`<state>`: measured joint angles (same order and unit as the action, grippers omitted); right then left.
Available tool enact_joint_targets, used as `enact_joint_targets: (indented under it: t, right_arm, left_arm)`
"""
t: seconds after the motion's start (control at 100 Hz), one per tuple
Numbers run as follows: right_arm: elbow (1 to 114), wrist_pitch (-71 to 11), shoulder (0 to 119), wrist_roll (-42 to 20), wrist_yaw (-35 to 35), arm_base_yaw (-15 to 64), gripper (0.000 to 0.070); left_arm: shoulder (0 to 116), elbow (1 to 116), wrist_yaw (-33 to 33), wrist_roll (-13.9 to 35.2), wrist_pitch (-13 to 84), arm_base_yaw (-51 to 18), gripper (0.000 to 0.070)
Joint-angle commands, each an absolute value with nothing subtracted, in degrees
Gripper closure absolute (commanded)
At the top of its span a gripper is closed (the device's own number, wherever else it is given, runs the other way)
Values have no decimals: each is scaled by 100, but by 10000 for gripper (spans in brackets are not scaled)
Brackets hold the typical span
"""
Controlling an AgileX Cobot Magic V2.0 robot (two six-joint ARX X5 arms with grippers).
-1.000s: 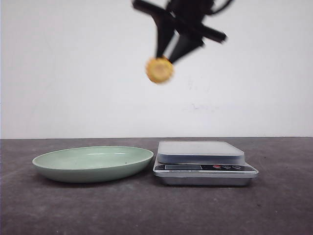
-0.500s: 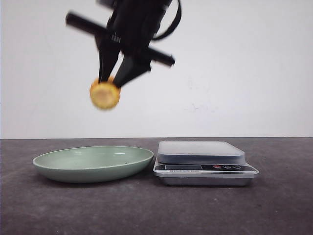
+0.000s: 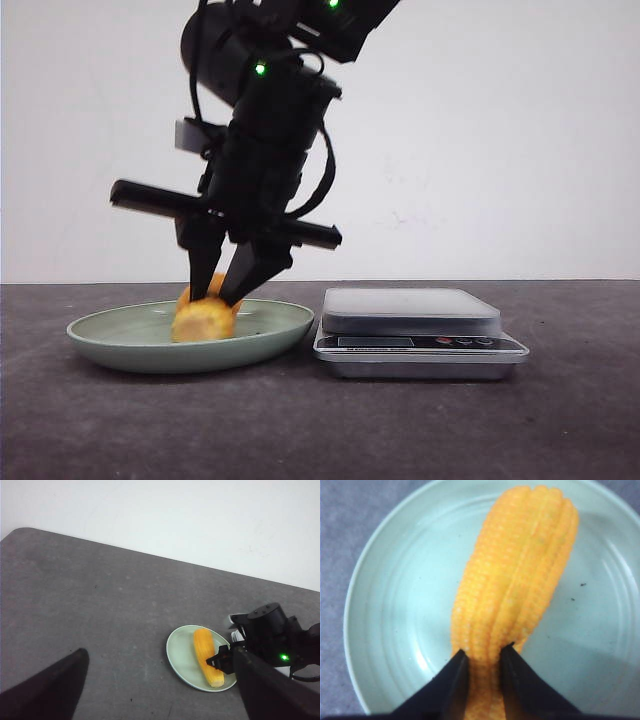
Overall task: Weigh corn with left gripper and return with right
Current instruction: 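Lower the corn onto the plate and open the right gripper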
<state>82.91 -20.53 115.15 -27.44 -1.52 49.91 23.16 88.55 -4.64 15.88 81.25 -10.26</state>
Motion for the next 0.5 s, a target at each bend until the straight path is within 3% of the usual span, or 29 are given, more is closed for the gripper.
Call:
enact_joint_targets:
  t: [0.0, 0.08, 0.13, 0.49]
  right_arm:
    - [8414, -1900, 11611, -2851, -156, 5092, 426]
    - [8414, -1772, 11611, -2851, -145, 5092, 140]
    - [8425, -1739, 11611, -2851, -143, 5092, 53]
    - [9070, -2534, 10761, -2012, -148, 4775, 46]
  left_arm:
    - [2318, 8949, -467, 1592, 8274, -1035, 143]
    - [2318, 8949, -467, 1592, 8274, -1035, 143]
    - [2318, 8949, -467, 1592, 8274, -1035, 143]
    - [2318, 8949, -469, 1590, 8274, -1035, 143]
